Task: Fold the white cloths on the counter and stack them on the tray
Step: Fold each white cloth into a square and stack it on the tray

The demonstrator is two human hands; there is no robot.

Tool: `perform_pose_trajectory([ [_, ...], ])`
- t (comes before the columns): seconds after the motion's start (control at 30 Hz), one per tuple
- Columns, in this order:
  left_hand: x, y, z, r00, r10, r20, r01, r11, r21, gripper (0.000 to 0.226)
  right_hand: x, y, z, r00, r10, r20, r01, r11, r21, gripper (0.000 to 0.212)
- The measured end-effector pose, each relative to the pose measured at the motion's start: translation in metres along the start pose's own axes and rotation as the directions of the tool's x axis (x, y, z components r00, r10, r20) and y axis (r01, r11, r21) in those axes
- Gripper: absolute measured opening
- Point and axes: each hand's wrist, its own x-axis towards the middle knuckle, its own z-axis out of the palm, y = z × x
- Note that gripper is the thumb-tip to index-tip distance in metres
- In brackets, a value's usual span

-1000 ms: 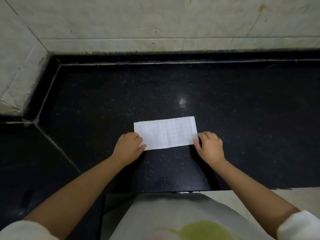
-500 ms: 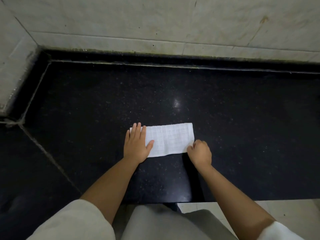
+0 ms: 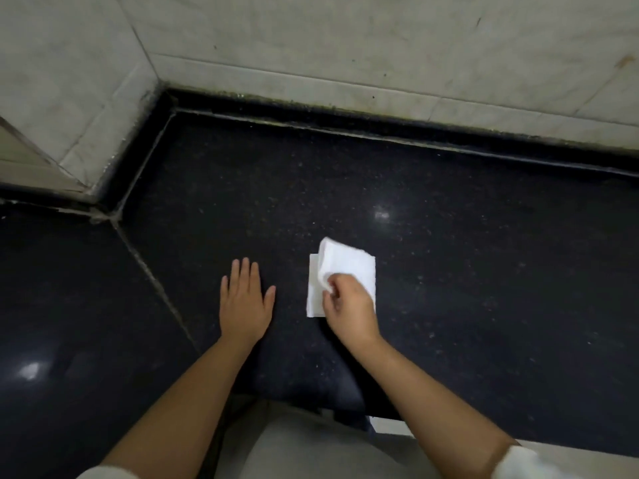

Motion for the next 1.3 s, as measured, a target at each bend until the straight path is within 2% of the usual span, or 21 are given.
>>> perform_pose_trajectory([
  [0.07, -0.004, -0.007, 0.003, 1.0, -0.028, 0.012, 0.028, 1.0, 0.001, 0.06, -0.009, 0.007, 0.023, 0.992, -0.095, 0.079, 0.102, 0.991, -0.089, 0.018],
  [0.13, -0.004, -0.008, 0.005, 1.0, -0.021, 0.006, 0.021, 1.0, 0.004, 0.061, -0.013, 0.014, 0.032, 0.979, -0.177, 0.097, 0.191, 0.968, -0.16, 0.025],
  [0.23, -0.003, -0.007, 0.005, 1.0, -0.018, 0.0, 0.018, 1.0, -0.003, 0.061, -0.011, 0.018, 0.03, 0.97, -0.217, 0.11, 0.236, 0.949, -0.21, 0.015],
  [0.33, -0.003, -0.008, 0.006, 1.0, -0.015, 0.006, 0.015, 1.0, 0.002, 0.061, -0.009, 0.019, 0.027, 0.952, -0.267, 0.152, 0.298, 0.925, -0.236, 0.015],
  [0.5, -0.001, -0.01, 0.007, 1.0, -0.003, 0.018, 0.003, 1.0, 0.001, 0.062, -0.015, 0.022, 0.021, 0.913, -0.344, 0.217, 0.399, 0.863, -0.311, 0.024],
  [0.6, -0.002, -0.013, 0.009, 0.999, 0.033, 0.003, -0.033, 0.999, -0.014, 0.063, -0.017, 0.034, -0.001, 0.93, -0.326, 0.167, 0.366, 0.817, -0.445, 0.035],
  [0.67, -0.005, -0.014, 0.012, 0.986, 0.122, -0.113, -0.129, 0.991, -0.048, 0.063, -0.02, 0.045, -0.02, 0.95, -0.262, 0.171, 0.313, 0.777, -0.547, 0.035],
  [0.73, -0.009, -0.01, 0.018, 0.923, 0.267, -0.277, -0.295, 0.953, -0.064, 0.053, -0.025, 0.052, -0.031, 0.948, -0.226, 0.224, 0.316, 0.746, -0.587, 0.03],
  [0.77, -0.012, -0.004, 0.02, 0.879, 0.345, -0.33, -0.388, 0.919, -0.072, 0.049, -0.025, 0.055, -0.031, 0.947, -0.196, 0.255, 0.312, 0.758, -0.573, 0.039],
  [0.8, -0.014, 0.007, 0.02, 0.824, 0.427, -0.373, -0.483, 0.873, -0.067, 0.045, -0.024, 0.057, -0.031, 0.947, -0.172, 0.273, 0.301, 0.773, -0.558, 0.044],
  [0.87, -0.02, 0.03, 0.023, 0.723, 0.566, -0.396, -0.626, 0.779, -0.029, 0.041, -0.017, 0.058, -0.029, 0.941, -0.177, 0.287, 0.313, 0.774, -0.55, 0.036],
  [0.93, -0.024, 0.048, 0.028, 0.694, 0.636, -0.338, -0.667, 0.744, 0.03, 0.034, -0.011, 0.058, -0.029, 0.931, -0.202, 0.305, 0.344, 0.77, -0.538, 0.014],
  [1.03, -0.023, 0.059, 0.036, 0.718, 0.635, -0.285, -0.635, 0.765, 0.107, 0.021, -0.008, 0.06, -0.031, 0.931, -0.211, 0.299, 0.337, 0.813, -0.475, 0.032],
  [1.1, -0.02, 0.062, 0.034, 0.696, 0.67, -0.258, -0.653, 0.741, 0.16, 0.025, -0.012, 0.055, -0.043, 0.944, -0.202, 0.261, 0.303, 0.842, -0.446, 0.026],
  [1.2, -0.022, 0.08, 0.025, 0.62, 0.746, -0.241, -0.719, 0.664, 0.204, 0.028, -0.03, 0.062, -0.07, 0.969, -0.165, 0.186, 0.222, 0.912, -0.345, 0.014],
  [1.3, -0.033, 0.121, 0.013, 0.502, 0.82, -0.274, -0.79, 0.564, 0.24, 0.024, -0.053, 0.08, -0.115, 0.996, -0.056, 0.064, 0.072, 0.96, -0.272, 0.022],
])
